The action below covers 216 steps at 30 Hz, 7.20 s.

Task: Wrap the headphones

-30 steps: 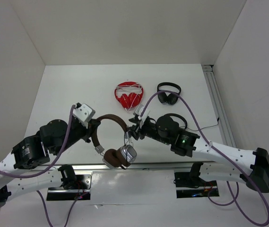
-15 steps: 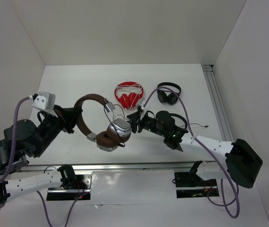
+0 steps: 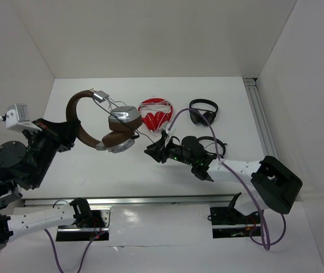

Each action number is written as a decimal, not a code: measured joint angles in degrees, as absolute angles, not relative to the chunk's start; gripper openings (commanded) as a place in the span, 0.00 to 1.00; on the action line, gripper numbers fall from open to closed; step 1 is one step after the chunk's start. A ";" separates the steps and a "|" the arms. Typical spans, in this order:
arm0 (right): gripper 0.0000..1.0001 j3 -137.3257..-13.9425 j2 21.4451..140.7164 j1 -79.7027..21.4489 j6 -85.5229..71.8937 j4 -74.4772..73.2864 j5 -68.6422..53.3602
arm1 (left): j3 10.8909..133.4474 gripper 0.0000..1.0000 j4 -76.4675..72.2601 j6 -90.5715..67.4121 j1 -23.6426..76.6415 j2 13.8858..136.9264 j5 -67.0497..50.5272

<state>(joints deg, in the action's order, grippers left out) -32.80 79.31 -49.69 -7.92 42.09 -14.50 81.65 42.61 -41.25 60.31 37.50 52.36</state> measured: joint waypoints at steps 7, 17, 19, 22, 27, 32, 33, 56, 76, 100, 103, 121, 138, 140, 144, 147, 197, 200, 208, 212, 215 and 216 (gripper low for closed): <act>0.00 -31.75 81.01 -51.29 -9.10 44.18 -12.71 | 82.87 0.00 47.97 -50.65 60.31 42.30 59.40; 0.00 -34.59 83.40 -65.78 -9.17 37.85 5.17 | 83.57 0.00 52.69 -59.72 57.95 50.92 68.82; 0.00 -35.79 83.44 -69.21 -9.28 34.98 9.26 | 83.68 0.00 51.33 -58.13 54.59 53.19 68.79; 0.00 -38.06 83.81 -73.17 -9.34 30.89 13.28 | 83.15 0.00 47.70 -54.59 47.42 56.62 65.71; 0.00 -42.00 84.58 -76.51 -9.28 25.02 16.14 | 81.65 0.00 45.36 -52.90 40.75 61.25 59.72; 0.00 -45.63 85.82 -77.19 -8.78 19.86 17.67 | 80.20 0.00 44.62 -53.93 35.86 63.37 52.95; 0.00 -46.33 86.17 -77.30 -8.54 18.94 18.06 | 79.75 0.00 44.58 -54.26 35.20 63.55 52.05; 0.00 -60.86 87.18 -80.77 -2.20 3.68 11.20 | 72.66 0.00 46.44 -51.42 20.53 74.48 36.29; 0.00 -63.72 91.33 -74.81 3.95 -0.75 6.20 | 74.24 0.00 44.62 -49.67 11.35 73.25 20.56; 0.00 -74.65 93.08 -73.32 6.20 -4.27 0.14 | 71.11 0.00 45.89 -46.46 15.66 79.61 29.63; 0.00 -76.09 92.33 -72.40 8.01 -7.38 0.58 | 71.11 0.00 45.91 -43.59 20.36 79.50 33.63; 0.00 -81.62 83.72 -68.05 16.10 -28.80 11.62 | 71.92 0.00 50.09 -32.08 33.10 80.68 42.24; 0.00 -72.51 79.13 -57.91 15.94 -15.25 20.62 | 61.84 0.00 41.15 -25.56 37.76 61.98 28.99; 0.02 -72.38 79.42 -56.45 15.97 -14.94 20.27 | 61.82 0.00 40.38 -25.52 39.16 61.95 28.53; 0.08 -72.29 80.51 -52.88 16.14 -14.98 19.22 | 61.82 0.00 39.66 -25.74 40.86 61.23 30.39; 0.25 -72.29 80.75 -50.57 15.92 -14.96 18.61 | 61.82 0.00 39.79 -25.96 41.01 60.86 32.60; 0.21 -45.19 101.49 -36.56 -17.61 45.47 -28.03 | 86.37 0.00 42.76 -33.69 41.93 58.85 15.99; 0.16 -44.47 104.57 -36.56 -19.84 49.65 -28.29 | 86.70 0.00 42.81 -36.58 41.93 58.94 19.11; 0.00 -41.76 107.57 -38.28 -22.81 56.64 -27.79 | 87.29 0.00 44.99 -42.92 41.93 58.94 26.87; 0.00 -39.81 107.85 -40.38 -23.38 59.42 -26.30 | 87.42 0.00 46.17 -45.78 41.93 58.89 30.39; 0.00 -36.97 107.44 -43.68 -23.44 60.45 -22.02 | 87.42 0.00 47.99 -47.70 41.93 59.09 34.35; 0.00 -35.66 106.69 -45.25 -23.35 60.34 -20.01 | 87.42 0.00 48.56 -48.34 41.95 59.31 35.79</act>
